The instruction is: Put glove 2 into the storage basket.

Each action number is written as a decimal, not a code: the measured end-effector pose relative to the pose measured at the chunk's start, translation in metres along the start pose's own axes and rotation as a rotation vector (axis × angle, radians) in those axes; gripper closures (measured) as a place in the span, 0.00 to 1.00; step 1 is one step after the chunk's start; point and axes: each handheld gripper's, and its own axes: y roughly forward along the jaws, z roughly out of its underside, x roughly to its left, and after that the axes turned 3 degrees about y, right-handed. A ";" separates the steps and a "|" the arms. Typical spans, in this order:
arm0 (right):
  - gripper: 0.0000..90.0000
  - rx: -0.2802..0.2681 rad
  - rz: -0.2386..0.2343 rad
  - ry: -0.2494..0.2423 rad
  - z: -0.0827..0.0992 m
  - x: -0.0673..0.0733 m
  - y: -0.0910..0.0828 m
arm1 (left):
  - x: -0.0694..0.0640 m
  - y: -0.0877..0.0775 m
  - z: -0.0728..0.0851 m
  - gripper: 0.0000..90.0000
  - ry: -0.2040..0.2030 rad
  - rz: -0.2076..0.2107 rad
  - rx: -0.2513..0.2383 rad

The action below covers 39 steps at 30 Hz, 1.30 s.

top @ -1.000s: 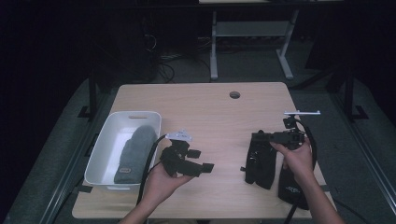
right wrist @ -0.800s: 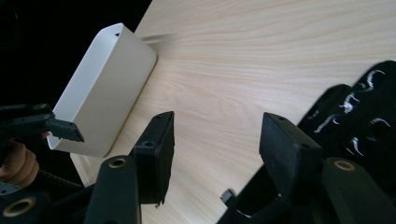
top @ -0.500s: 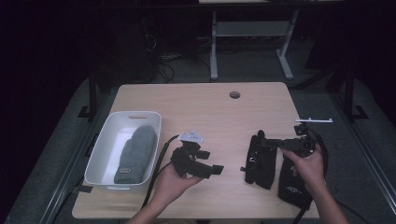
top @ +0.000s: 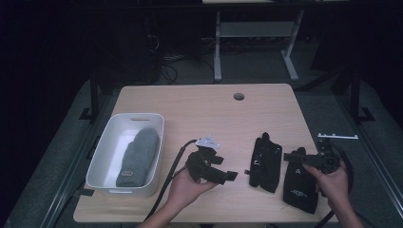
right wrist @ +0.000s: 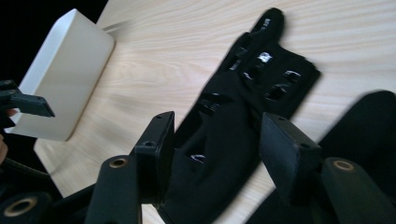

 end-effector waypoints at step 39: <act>0.58 0.088 0.392 -0.265 0.049 -0.019 -0.010 | -0.014 0.033 -0.001 0.25 0.018 0.048 0.041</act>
